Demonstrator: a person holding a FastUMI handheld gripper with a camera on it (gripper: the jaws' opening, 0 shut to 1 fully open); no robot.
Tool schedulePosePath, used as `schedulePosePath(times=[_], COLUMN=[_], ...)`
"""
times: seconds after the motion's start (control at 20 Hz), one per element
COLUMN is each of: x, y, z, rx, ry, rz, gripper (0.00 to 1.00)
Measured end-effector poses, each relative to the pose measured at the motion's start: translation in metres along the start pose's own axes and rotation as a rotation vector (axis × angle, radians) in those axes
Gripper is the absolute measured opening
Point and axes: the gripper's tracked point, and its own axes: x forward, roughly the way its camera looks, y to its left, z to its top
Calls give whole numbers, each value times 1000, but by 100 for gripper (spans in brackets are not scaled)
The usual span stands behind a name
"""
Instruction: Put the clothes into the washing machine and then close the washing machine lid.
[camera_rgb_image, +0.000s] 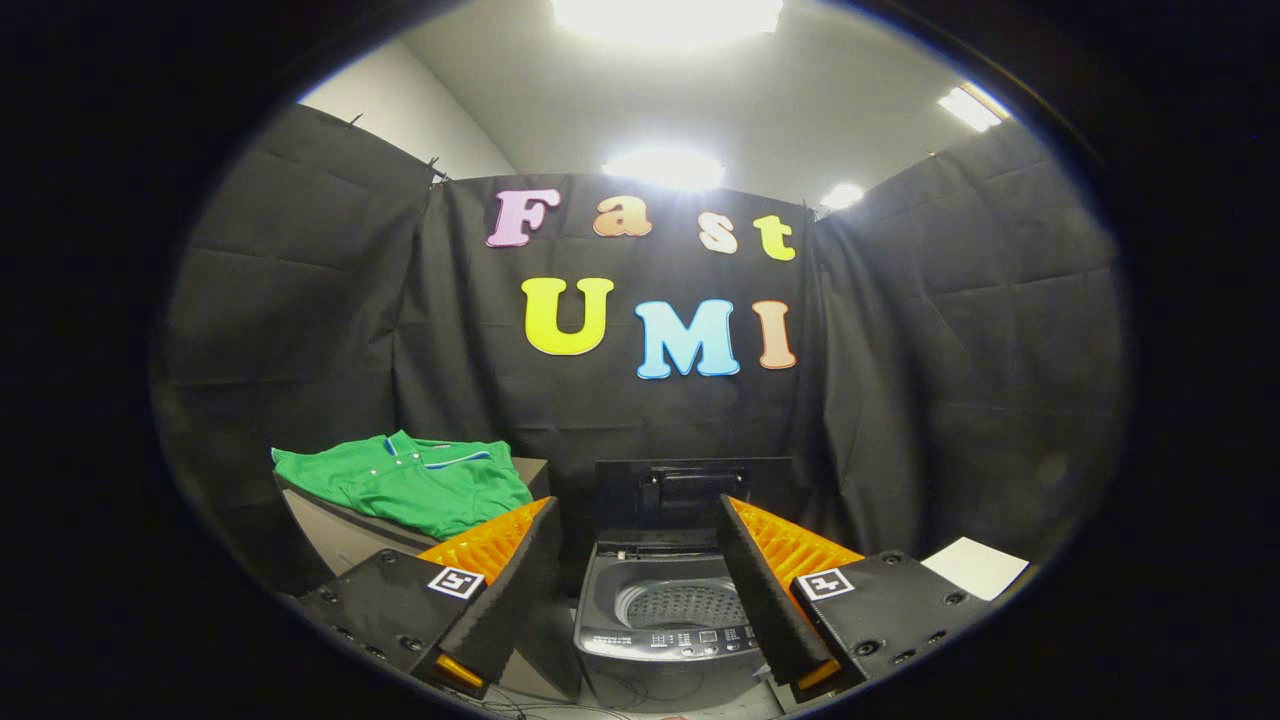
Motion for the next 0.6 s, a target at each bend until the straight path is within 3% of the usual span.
schedulePosePath(times=[0.6], x=[58], y=[76], z=[26], rx=[13], ry=[-1], rz=[124], gripper=[98])
